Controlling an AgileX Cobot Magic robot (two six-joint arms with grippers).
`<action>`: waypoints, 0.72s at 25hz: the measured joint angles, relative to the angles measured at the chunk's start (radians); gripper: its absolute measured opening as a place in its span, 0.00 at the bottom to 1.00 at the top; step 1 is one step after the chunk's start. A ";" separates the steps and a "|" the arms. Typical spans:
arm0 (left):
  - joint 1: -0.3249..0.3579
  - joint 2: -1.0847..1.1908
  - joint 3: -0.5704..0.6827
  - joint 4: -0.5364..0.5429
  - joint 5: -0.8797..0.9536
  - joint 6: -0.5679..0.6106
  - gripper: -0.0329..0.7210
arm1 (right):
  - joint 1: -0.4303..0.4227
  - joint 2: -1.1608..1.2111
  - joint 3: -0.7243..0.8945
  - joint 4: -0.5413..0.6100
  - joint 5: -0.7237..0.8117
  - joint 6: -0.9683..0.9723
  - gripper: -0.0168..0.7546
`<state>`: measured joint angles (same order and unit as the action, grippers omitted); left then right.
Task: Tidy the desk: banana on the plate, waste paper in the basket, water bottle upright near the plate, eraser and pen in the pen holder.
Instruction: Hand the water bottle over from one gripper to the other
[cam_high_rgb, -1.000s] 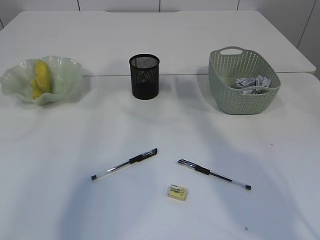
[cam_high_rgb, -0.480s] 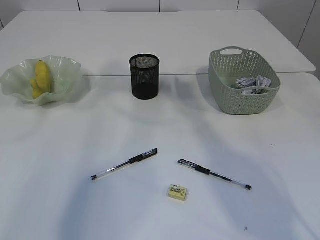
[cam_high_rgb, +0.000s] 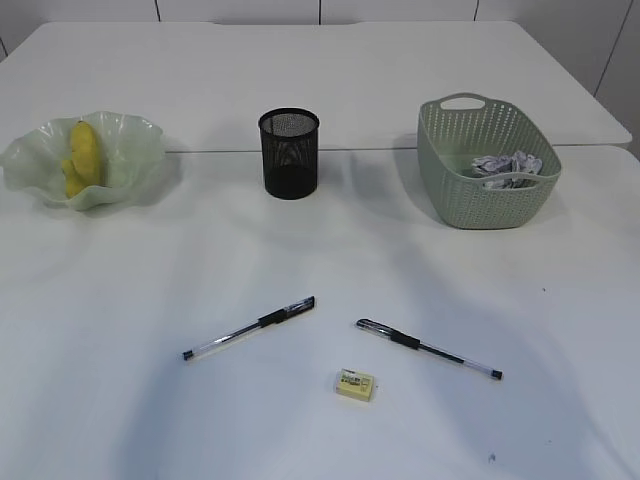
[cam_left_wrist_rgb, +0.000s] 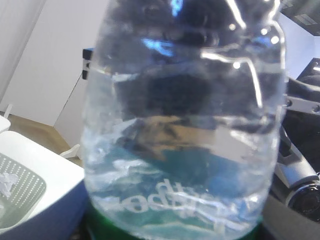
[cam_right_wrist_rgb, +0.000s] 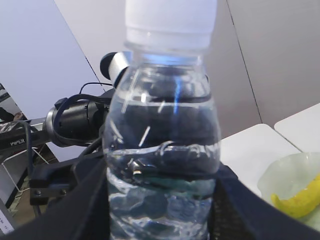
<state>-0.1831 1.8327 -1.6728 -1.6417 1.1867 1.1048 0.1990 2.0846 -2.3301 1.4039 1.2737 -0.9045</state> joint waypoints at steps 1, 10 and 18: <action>0.000 0.000 0.000 0.000 0.000 0.000 0.59 | 0.000 0.000 0.000 0.000 0.000 0.000 0.50; -0.002 0.000 0.000 -0.004 0.000 0.000 0.59 | 0.000 0.000 0.000 0.002 0.000 0.015 0.50; -0.004 0.000 0.000 -0.005 0.000 0.000 0.57 | 0.000 0.000 0.000 0.002 0.000 0.031 0.55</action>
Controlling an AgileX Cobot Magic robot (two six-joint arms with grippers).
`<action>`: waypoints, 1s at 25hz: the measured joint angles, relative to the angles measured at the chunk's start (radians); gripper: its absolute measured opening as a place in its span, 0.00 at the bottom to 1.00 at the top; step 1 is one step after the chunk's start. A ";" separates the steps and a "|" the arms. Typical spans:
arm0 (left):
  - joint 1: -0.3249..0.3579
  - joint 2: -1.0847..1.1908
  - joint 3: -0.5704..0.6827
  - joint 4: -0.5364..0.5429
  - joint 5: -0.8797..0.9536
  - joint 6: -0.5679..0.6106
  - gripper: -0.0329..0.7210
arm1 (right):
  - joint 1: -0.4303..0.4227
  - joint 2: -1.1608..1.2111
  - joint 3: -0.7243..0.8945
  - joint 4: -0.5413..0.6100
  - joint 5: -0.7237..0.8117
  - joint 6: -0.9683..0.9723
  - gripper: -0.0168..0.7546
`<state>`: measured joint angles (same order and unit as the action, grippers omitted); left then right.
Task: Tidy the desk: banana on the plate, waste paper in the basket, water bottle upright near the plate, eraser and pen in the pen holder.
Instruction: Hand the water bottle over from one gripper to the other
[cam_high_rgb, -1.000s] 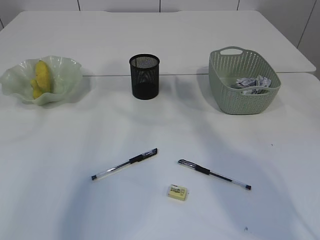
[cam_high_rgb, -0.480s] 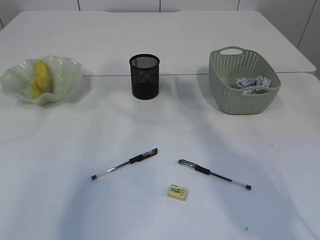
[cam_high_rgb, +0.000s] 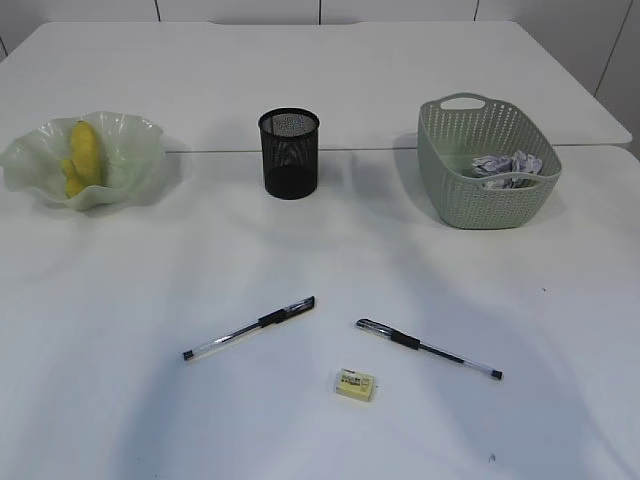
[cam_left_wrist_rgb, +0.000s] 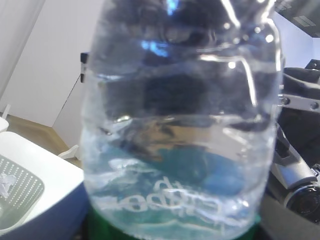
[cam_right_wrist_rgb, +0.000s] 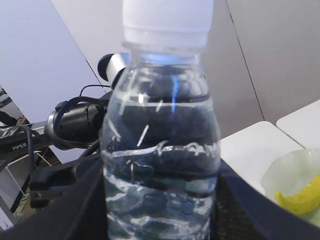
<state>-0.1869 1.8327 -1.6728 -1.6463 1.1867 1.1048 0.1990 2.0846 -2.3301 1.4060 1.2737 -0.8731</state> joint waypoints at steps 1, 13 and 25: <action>0.000 0.000 0.000 0.000 0.000 0.000 0.57 | 0.000 0.000 0.000 0.000 0.000 0.002 0.56; 0.000 0.000 0.000 -0.006 0.000 -0.008 0.55 | 0.000 0.000 0.000 0.000 0.000 0.040 0.59; 0.000 0.000 0.000 -0.010 0.004 -0.014 0.54 | 0.000 0.000 0.000 0.003 -0.003 0.081 0.71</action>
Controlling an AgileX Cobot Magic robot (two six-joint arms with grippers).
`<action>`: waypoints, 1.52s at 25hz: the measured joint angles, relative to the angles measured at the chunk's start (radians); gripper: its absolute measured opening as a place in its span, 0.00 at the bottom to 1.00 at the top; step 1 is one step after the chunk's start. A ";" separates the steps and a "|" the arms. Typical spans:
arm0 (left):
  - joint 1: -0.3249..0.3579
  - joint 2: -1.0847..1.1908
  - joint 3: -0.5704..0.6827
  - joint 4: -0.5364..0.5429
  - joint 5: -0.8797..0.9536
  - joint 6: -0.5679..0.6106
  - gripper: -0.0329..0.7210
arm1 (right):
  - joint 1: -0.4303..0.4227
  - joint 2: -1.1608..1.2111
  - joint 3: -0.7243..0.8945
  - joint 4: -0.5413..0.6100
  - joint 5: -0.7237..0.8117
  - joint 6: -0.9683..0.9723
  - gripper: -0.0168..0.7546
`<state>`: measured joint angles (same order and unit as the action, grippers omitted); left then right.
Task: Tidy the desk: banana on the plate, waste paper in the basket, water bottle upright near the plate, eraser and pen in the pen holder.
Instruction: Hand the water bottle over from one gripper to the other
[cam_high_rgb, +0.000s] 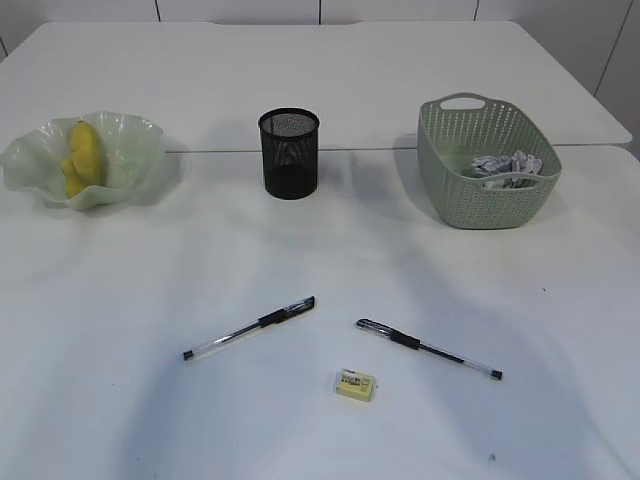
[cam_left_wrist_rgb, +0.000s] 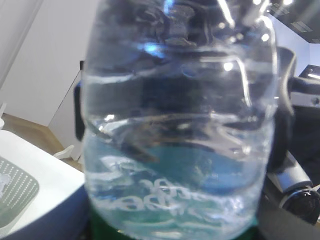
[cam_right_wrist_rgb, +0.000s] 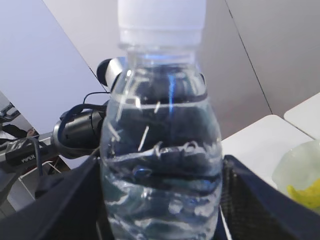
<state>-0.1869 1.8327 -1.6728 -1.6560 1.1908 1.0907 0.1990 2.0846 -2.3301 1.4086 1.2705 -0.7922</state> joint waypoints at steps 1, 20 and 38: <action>0.000 0.000 0.000 0.004 0.002 0.000 0.54 | 0.000 0.000 -0.002 0.008 -0.009 0.004 0.72; 0.009 0.002 0.000 0.025 0.000 -0.002 0.54 | -0.077 -0.012 -0.011 -0.059 -0.026 0.030 0.75; 0.050 0.002 0.000 -0.006 0.002 0.033 0.54 | -0.113 -0.008 -0.011 -0.659 -0.022 0.103 0.75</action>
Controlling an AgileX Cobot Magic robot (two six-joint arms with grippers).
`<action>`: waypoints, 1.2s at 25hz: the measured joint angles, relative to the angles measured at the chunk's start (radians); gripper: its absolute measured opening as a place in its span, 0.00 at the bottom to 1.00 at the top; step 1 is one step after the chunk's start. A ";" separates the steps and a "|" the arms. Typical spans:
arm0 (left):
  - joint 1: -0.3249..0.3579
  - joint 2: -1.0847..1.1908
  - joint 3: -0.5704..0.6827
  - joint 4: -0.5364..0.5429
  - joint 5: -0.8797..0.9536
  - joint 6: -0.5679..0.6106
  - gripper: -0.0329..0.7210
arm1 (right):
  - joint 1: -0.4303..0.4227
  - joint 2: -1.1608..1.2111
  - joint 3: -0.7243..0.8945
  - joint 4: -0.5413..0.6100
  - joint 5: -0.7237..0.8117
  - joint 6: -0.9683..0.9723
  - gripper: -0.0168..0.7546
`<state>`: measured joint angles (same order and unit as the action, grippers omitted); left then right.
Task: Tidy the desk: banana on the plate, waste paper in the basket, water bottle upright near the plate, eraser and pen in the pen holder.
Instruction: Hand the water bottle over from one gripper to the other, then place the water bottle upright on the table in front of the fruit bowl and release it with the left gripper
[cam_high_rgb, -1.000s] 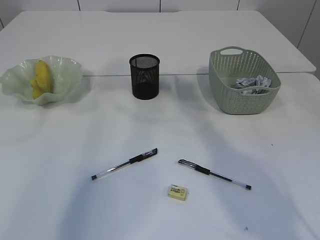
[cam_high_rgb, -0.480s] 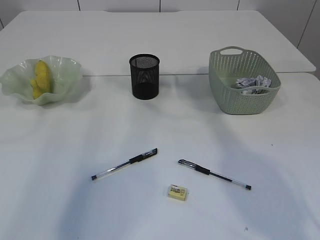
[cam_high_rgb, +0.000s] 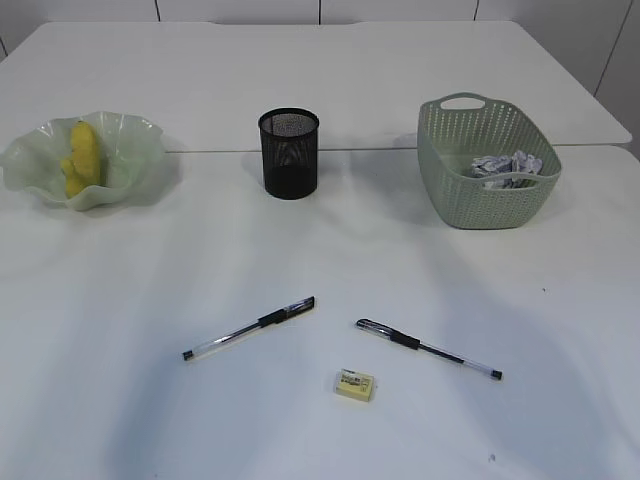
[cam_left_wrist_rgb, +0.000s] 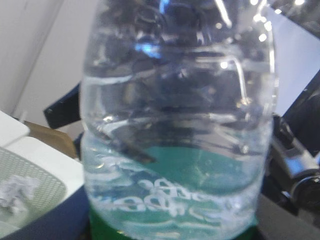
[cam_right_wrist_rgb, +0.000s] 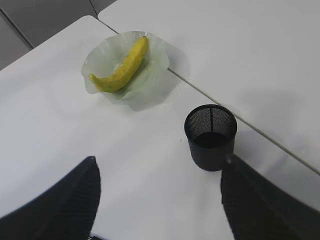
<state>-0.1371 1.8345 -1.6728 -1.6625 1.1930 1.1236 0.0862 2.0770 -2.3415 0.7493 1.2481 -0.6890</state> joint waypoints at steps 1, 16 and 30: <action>0.005 0.000 0.000 0.004 0.000 0.021 0.54 | -0.002 0.004 0.000 -0.002 0.000 0.001 0.75; 0.090 0.000 0.000 0.201 0.000 0.430 0.54 | -0.002 0.030 0.000 -0.060 0.002 0.002 0.74; 0.090 0.000 0.000 0.203 0.000 0.456 0.54 | -0.002 0.030 0.000 -0.064 0.002 0.002 0.74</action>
<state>-0.0474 1.8345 -1.6728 -1.4595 1.1930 1.5798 0.0840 2.1071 -2.3415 0.6851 1.2503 -0.6867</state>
